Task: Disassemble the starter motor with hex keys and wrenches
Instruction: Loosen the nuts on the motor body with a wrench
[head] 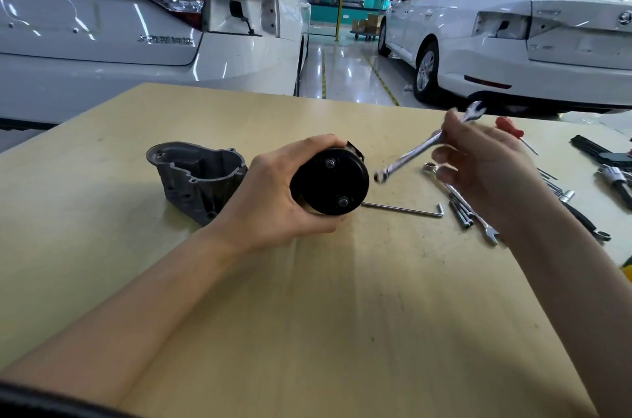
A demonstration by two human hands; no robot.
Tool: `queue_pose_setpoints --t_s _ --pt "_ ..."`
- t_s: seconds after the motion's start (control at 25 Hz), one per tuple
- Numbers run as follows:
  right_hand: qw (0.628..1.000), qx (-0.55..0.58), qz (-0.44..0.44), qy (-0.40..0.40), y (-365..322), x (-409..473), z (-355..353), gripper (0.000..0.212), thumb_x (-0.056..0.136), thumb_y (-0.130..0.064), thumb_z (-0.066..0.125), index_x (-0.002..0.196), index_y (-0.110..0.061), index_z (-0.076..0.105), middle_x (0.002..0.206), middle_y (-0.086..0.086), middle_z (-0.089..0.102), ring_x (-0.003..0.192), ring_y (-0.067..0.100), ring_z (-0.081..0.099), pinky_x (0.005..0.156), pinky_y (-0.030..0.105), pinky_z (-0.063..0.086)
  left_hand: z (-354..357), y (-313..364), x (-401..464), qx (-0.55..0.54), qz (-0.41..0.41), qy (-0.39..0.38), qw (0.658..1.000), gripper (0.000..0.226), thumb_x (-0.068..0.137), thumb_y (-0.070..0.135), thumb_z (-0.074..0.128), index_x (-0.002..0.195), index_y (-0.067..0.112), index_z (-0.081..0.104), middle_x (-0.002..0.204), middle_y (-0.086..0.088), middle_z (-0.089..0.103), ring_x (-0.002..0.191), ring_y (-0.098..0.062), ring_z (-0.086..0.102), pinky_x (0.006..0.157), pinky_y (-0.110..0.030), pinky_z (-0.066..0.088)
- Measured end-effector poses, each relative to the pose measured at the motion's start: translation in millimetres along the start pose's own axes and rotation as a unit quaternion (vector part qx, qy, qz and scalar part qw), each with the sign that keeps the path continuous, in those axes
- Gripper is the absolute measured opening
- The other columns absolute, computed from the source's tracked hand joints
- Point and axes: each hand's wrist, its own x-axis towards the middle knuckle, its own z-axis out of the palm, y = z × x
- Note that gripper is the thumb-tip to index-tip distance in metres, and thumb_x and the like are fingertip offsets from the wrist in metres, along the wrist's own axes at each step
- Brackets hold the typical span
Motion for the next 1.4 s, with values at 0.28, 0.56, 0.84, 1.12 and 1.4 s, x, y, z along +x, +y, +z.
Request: queue_pose_setpoints --t_s 0.28,0.56,0.84,1.12,1.4 --pt "0.737 -0.671 0.063 0.052 44.0 14.0 -34.2 0.027 0.097 -0.028 0.052 0.090 -0.007 0.067 0.084 0.014 0.065 0.083 0.033 0.058 0.063 0.033 0.038 4.1 -1.1 -2.7 0.016 0.031 -0.014 0.999 0.077 0.057 0.019 0.091 0.126 0.019 0.058 0.117 0.022 0.061 0.111 0.002 0.059 0.098 -0.021 0.047" --pt "0.723 -0.679 0.062 0.108 25.8 14.8 -48.1 0.016 0.088 -0.027 0.065 0.092 -0.015 0.074 0.085 0.012 0.066 0.076 0.033 0.060 0.066 0.033 0.045 4.3 -2.9 -1.9 0.023 0.035 -0.026 0.999 0.077 0.058 0.022 0.089 0.127 0.024 0.056 0.124 0.019 0.059 0.112 0.000 0.059 0.098 -0.026 0.048" --pt "0.640 -0.716 0.186 0.210 9.4 9.5 -87.1 0.015 0.080 -0.009 0.066 0.095 -0.007 0.068 0.088 0.017 0.057 0.079 0.033 0.052 0.069 0.032 0.040 3.2 -4.4 -1.9 0.025 0.032 -0.035 0.999 0.078 0.059 0.026 0.088 0.129 0.029 0.052 0.124 0.019 0.058 0.113 -0.002 0.059 0.098 -0.026 0.048" --pt "0.653 -0.704 0.177 0.215 17.2 12.8 -89.7 0.011 0.079 -0.002 0.063 0.088 -0.002 0.068 0.080 0.017 0.056 0.075 0.033 0.050 0.065 0.032 0.039 2.6 -4.6 -2.1 0.026 0.033 -0.036 0.998 0.079 0.059 0.025 0.088 0.128 0.029 0.052 0.123 0.018 0.059 0.111 0.000 0.059 0.098 -0.022 0.047" --pt "0.865 -0.490 -0.100 0.031 -15.4 -0.3 -34.6 0.014 0.087 -0.007 0.068 0.087 -0.020 0.072 0.075 0.007 0.070 0.064 0.021 0.061 0.065 0.031 0.051 3.2 -3.9 -1.4 0.021 0.024 -0.040 0.999 0.077 0.059 0.024 0.089 0.128 0.027 0.054 0.121 0.017 0.062 0.112 -0.003 0.059 0.097 -0.022 0.047"
